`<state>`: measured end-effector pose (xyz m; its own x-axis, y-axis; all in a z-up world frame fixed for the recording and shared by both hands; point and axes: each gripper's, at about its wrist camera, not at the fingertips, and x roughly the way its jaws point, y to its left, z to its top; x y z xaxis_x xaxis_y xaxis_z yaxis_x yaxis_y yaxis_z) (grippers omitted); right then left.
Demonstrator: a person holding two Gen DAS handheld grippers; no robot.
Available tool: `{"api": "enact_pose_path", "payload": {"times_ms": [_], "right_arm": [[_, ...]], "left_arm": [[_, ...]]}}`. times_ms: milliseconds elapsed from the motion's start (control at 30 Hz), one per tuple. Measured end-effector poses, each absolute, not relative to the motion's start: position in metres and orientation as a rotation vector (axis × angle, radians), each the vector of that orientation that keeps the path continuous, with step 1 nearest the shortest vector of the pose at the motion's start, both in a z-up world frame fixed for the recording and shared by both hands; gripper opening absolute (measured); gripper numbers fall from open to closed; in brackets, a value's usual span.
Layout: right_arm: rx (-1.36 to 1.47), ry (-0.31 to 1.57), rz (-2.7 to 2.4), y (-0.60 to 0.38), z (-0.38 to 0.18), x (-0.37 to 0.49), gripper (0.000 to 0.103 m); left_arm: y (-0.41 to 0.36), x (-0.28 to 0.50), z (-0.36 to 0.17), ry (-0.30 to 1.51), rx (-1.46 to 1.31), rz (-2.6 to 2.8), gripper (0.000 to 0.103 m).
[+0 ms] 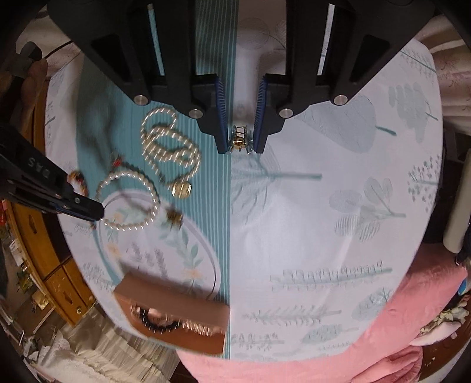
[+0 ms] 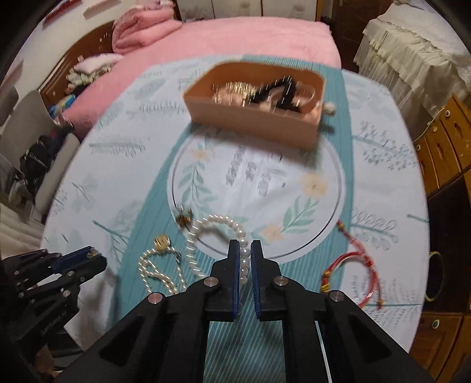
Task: Organize jewelry
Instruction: 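Grasp the butterfly charm with left gripper while right gripper grasps the pearl bracelet, then carry butterfly charm and pearl bracelet over the pink tray and open both grippers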
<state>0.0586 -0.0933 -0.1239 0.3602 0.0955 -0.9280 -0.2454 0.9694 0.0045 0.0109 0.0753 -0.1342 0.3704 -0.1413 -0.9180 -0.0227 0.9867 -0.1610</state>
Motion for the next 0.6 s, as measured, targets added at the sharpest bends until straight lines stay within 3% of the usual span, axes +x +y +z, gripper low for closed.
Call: {"api": "enact_pose_path", "payload": {"times_ms": [367, 600], "right_arm": [[0.003, 1.049, 0.231, -0.111, -0.028, 0.099, 0.007], [0.092, 1.008, 0.243, -0.108, 0.004, 0.156, 0.007]], "left_arm": [[0.063, 0.087, -0.053, 1.023, -0.108, -0.145, 0.015], [0.048, 0.157, -0.040, 0.975, -0.068, -0.175, 0.015]]}}
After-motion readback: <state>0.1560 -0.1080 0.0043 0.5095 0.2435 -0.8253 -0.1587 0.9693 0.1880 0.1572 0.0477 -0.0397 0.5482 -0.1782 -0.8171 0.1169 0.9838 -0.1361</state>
